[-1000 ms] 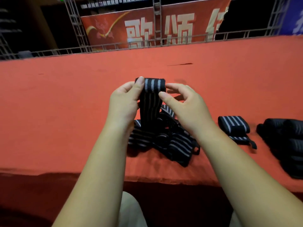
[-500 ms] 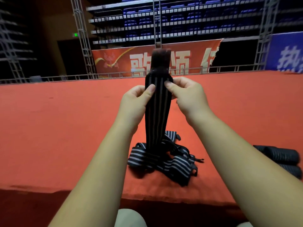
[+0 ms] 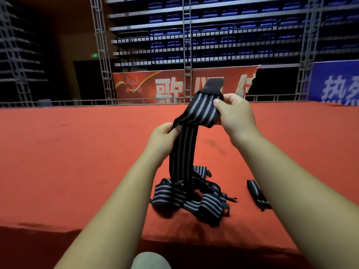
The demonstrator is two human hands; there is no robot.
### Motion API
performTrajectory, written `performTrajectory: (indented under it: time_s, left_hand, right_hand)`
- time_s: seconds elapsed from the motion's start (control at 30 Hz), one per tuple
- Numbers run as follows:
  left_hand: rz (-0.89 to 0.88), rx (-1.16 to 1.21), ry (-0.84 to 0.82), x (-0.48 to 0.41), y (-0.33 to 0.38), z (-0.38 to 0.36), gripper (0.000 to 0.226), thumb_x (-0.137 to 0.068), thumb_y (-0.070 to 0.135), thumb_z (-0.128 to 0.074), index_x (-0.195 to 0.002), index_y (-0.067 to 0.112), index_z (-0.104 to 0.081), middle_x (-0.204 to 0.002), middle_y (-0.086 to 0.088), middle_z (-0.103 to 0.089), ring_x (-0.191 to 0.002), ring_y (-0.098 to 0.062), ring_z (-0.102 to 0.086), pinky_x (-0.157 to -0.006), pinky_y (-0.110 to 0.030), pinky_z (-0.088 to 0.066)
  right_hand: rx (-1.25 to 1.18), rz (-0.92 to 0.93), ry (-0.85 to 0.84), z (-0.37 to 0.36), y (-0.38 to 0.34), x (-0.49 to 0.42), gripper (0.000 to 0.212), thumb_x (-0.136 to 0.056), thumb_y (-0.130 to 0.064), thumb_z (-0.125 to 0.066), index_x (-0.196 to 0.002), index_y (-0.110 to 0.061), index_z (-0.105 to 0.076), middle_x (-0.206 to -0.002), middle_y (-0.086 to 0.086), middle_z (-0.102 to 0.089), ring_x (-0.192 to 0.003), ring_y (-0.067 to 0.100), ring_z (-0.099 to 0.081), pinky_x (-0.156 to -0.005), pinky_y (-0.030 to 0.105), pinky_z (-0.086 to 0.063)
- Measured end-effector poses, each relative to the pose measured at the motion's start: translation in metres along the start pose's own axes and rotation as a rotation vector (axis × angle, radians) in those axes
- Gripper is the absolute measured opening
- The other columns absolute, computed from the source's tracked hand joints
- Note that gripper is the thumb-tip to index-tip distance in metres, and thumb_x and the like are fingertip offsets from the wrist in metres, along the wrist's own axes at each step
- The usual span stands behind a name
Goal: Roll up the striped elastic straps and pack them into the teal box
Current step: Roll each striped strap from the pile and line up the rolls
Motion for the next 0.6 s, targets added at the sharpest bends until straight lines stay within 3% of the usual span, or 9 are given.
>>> performTrajectory:
  time_s: [0.17,0.27,0.4,0.5,0.6]
  left_hand:
    - [0.097,0.011,-0.173,0.016,0.017,-0.015,0.018,-0.109,0.027,-0.066,-0.111,0.012,-0.075,-0.092,-0.002,-0.081,-0.078,-0.017,-0.074,-0.07,-0.029,-0.057]
    - [0.153,0.0,-0.399,0.042,0.01,-0.042,0.015,-0.109,0.028,-0.065,-0.11,0.017,-0.075,-0.097,-0.002,-0.08,-0.086,-0.02,-0.074,-0.079,-0.037,-0.062]
    - [0.24,-0.199,-0.69,0.081,-0.016,-0.073,0.02,-0.109,0.031,-0.065,-0.109,0.014,-0.075,-0.094,0.003,-0.075,-0.089,-0.021,-0.073,-0.089,-0.04,-0.06]
    - [0.239,-0.199,-0.74,0.096,-0.031,-0.093,0.027,-0.108,0.032,-0.066,-0.129,0.016,-0.073,-0.12,0.0,-0.08,-0.113,-0.022,-0.077,-0.094,-0.034,-0.062]
    - [0.221,-0.185,-0.743,0.099,-0.053,-0.121,0.026,-0.11,0.02,-0.063,-0.134,0.019,-0.072,-0.126,-0.003,-0.079,-0.112,-0.018,-0.076,-0.102,-0.039,-0.06]
  right_hand:
    - [0.019,-0.002,0.034,0.017,0.003,0.005,0.011,-0.103,-0.021,-0.062,-0.101,-0.02,-0.073,-0.097,0.002,-0.079,-0.091,0.025,-0.078,-0.081,0.057,-0.066]
    - [0.038,-0.011,0.047,0.028,0.01,0.008,0.012,-0.103,-0.025,-0.063,-0.102,-0.021,-0.074,-0.099,0.001,-0.08,-0.093,0.024,-0.078,-0.086,0.056,-0.065]
    - [0.044,-0.07,0.027,0.044,0.032,0.021,0.011,-0.103,-0.023,-0.064,-0.102,-0.018,-0.074,-0.097,0.004,-0.081,-0.093,0.029,-0.079,-0.086,0.06,-0.064]
    - [0.114,-0.099,-0.012,0.055,0.059,0.034,0.011,-0.101,-0.025,-0.066,-0.101,-0.019,-0.075,-0.095,0.003,-0.081,-0.096,0.032,-0.078,-0.089,0.062,-0.062]
    - [0.188,-0.126,0.005,0.076,0.088,0.042,0.01,-0.101,-0.024,-0.068,-0.099,-0.02,-0.076,-0.093,-0.003,-0.081,-0.094,0.026,-0.078,-0.092,0.051,-0.061]
Point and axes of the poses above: each hand's wrist, its own x-axis away from the middle knuckle, its own z-axis out of the back of the hand, y = z × x, the point moved 10 cm from there along -x, towards the middle knuckle
